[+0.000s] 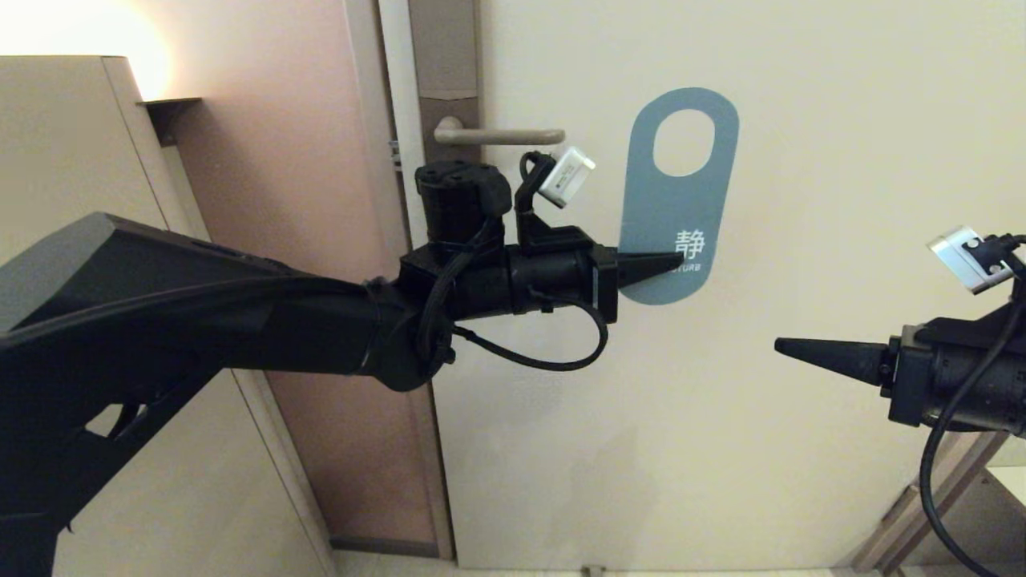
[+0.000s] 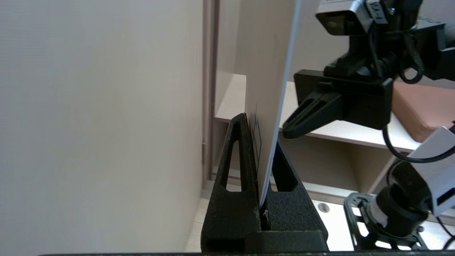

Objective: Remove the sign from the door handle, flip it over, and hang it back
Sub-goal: Hand it to the other hand

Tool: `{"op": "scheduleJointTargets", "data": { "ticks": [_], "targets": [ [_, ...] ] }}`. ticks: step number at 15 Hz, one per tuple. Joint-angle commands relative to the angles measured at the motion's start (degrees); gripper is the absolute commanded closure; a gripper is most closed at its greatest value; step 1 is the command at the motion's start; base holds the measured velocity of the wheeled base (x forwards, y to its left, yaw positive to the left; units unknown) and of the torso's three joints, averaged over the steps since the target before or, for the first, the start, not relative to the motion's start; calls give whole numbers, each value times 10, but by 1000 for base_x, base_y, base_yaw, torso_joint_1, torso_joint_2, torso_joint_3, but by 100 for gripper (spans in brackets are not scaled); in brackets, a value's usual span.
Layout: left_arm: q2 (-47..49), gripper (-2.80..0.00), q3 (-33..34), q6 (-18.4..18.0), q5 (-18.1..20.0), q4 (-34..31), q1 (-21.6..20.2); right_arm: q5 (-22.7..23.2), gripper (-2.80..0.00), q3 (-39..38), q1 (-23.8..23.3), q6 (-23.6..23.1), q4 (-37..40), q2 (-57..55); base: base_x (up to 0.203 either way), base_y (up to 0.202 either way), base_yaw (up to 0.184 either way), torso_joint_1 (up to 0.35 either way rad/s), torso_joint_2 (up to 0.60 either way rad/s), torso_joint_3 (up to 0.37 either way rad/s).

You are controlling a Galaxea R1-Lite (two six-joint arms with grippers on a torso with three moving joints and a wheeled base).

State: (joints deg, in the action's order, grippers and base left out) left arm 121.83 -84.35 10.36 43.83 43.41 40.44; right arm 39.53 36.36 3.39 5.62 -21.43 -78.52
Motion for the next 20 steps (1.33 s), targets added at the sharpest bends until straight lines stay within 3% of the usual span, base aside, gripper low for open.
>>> {"op": "scheduleJointTargets", "data": {
  "ticks": [1, 5, 15, 16, 20],
  "targets": [
    [2, 0, -2, 1, 6, 2, -3, 3, 0, 4, 0, 0, -1, -4, 0, 0, 0, 0, 0, 0],
    [2, 0, -8, 2, 28, -1, -2, 4, 0, 28, 0, 0, -1, -21, 0, 0, 0, 0, 0, 0],
    [-5, 0, -6, 3, 28, 0, -4, 33, 0, 93, 8, -2, -1, -54, 0, 0, 0, 0, 0, 0],
    [-5, 0, -6, 4, 28, 1, -4, 34, -280, 94, 11, -2, -1, -55, 0, 0, 0, 0, 0, 0],
    [-10, 0, -6, 19, 26, 3, -10, 40, -280, 96, 28, -4, -1, -59, 0, 0, 0, 0, 0, 0]
  ]
}}
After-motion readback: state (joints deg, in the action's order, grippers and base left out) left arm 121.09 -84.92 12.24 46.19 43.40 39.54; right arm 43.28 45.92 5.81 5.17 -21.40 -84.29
